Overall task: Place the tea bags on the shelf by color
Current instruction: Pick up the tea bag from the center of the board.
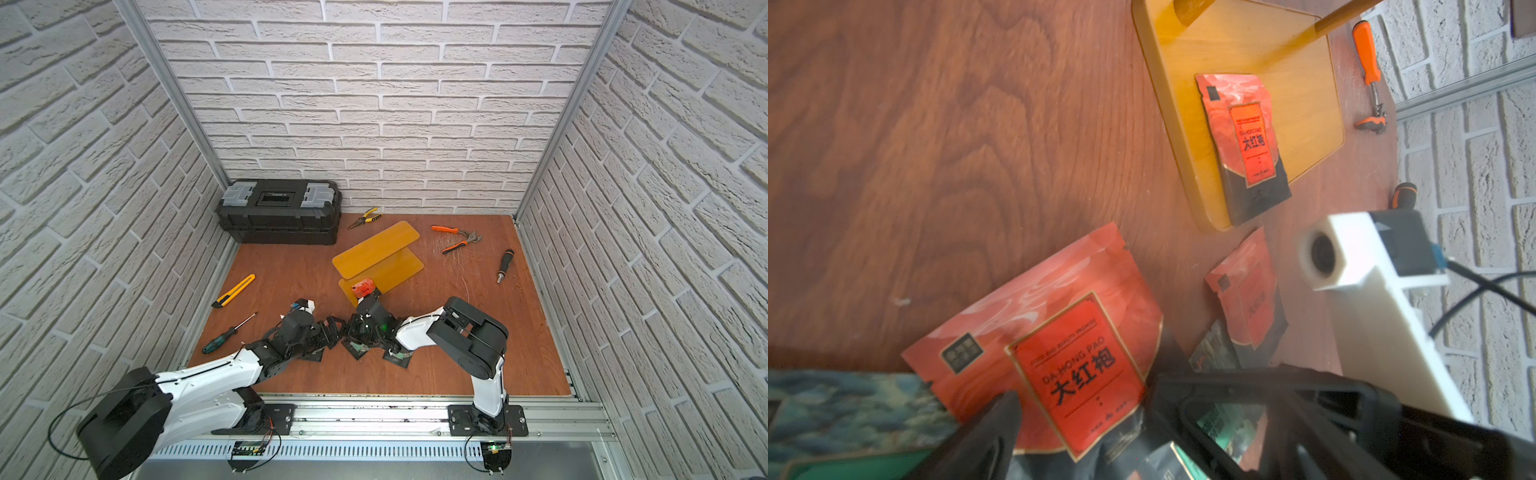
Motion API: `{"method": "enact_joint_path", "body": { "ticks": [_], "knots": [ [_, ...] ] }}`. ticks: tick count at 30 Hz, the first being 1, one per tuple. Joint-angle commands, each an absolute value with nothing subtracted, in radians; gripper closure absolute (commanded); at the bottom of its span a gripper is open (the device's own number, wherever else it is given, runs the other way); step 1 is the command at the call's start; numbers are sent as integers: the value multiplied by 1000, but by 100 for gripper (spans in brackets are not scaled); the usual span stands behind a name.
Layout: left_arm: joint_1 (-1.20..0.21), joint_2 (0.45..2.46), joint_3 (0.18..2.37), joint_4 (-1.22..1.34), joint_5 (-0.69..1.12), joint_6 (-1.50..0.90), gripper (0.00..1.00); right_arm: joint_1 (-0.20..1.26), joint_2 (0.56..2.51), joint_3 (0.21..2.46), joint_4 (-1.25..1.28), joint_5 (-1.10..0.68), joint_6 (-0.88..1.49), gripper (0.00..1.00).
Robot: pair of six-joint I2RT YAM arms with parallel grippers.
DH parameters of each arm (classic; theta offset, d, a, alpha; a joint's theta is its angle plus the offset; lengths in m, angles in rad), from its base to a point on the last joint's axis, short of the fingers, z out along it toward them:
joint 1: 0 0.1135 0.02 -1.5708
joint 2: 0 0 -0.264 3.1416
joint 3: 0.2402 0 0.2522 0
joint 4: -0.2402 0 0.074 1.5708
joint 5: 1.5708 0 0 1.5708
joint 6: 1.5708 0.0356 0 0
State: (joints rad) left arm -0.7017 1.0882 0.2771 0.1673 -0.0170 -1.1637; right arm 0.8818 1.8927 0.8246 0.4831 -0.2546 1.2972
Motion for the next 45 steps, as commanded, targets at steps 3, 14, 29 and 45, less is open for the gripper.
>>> {"method": "enact_joint_path", "body": {
  "ticks": [3,14,29,45],
  "knots": [
    [-684,1014,287,76,-44,-1137,2,888,1846,816,539,-254,1238,95],
    [-603,749,348,-172,-116,-1013,2,872,1769,792,521,-302,1135,96],
    [-589,729,383,-193,-117,-934,2,801,1544,721,320,-309,1013,96],
    [-582,735,400,-195,-115,-911,1,582,1246,595,77,-362,871,96]
  ]
}}
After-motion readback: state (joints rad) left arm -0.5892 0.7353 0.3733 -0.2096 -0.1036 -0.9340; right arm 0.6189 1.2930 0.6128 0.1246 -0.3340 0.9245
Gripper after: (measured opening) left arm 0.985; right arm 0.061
